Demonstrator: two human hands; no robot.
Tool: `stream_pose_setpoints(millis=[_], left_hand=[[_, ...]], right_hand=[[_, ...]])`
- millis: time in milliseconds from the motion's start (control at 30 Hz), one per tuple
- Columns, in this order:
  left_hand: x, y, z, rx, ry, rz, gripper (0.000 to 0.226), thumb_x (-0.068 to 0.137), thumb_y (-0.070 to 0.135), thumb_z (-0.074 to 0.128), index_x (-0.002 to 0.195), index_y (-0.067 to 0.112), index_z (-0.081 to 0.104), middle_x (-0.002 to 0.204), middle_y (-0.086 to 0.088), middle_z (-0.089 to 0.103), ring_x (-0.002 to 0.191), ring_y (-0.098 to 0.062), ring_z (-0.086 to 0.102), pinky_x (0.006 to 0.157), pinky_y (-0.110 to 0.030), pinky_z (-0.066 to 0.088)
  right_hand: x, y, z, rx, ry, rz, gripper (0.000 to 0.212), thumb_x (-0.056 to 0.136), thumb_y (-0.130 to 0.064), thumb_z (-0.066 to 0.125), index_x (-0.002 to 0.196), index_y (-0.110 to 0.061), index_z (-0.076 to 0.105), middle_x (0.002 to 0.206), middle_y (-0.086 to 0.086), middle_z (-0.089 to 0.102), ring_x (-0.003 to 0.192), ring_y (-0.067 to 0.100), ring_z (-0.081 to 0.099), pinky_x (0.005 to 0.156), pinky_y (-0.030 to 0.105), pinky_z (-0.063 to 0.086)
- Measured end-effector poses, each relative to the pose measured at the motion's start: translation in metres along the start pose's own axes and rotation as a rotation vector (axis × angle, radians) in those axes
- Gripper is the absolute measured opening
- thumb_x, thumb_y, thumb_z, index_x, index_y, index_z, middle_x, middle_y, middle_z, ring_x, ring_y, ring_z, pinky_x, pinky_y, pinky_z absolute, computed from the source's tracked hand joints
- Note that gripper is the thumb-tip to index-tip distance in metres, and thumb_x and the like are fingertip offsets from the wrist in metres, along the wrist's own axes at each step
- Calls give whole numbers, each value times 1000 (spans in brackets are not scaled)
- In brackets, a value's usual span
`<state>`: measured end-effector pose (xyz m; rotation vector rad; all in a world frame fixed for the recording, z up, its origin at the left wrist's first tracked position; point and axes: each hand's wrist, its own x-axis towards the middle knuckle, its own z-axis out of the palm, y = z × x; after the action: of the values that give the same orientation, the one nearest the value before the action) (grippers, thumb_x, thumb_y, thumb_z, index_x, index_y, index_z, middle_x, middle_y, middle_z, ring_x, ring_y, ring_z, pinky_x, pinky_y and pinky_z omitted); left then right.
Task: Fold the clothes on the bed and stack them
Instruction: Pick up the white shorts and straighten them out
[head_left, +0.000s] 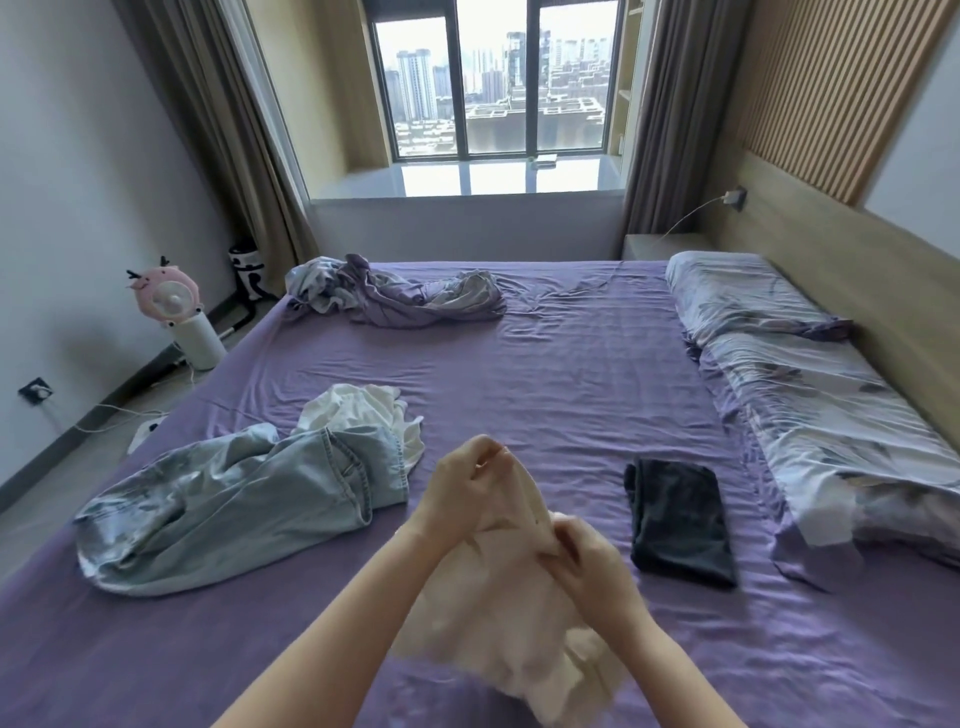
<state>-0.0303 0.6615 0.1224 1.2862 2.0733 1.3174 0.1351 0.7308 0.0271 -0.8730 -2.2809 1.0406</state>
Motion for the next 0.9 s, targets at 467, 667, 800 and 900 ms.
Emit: stream_pose_setpoints(millis=[467, 667, 800, 900], left_hand=[[18, -42, -68, 587, 235, -168, 24, 90, 26, 58, 108, 9, 60, 108, -9, 59, 106, -29, 54, 86, -35, 38], [-14, -42, -9, 776, -278, 140, 68, 73, 68, 54, 129, 29, 51, 128, 5, 55, 121, -17, 45, 109, -36, 22], [-12, -47, 5, 399, -93, 45, 26, 84, 34, 52, 93, 15, 67, 93, -2, 69, 84, -15, 59, 82, -34, 43], [3, -45, -14, 87, 33, -51, 21, 80, 10, 51, 90, 11, 69, 83, 1, 68, 78, -9, 60, 77, -28, 47]], right_hand=[[6, -7, 11, -236, 162, -8, 17, 77, -23, 56, 87, -33, 48, 67, -11, 62, 61, 14, 57, 56, 30, 46], [29, -33, 9, 41, 81, 64, 28, 88, -14, 57, 80, -40, 50, 65, -17, 61, 66, -8, 56, 58, 8, 37], [33, -38, 4, 91, 35, 18, 16, 86, -21, 64, 93, -33, 57, 77, -21, 64, 71, -10, 56, 65, 6, 36], [29, -19, -1, -68, 55, -44, 14, 82, -30, 61, 93, -22, 65, 85, -16, 65, 83, 4, 55, 80, 25, 43]])
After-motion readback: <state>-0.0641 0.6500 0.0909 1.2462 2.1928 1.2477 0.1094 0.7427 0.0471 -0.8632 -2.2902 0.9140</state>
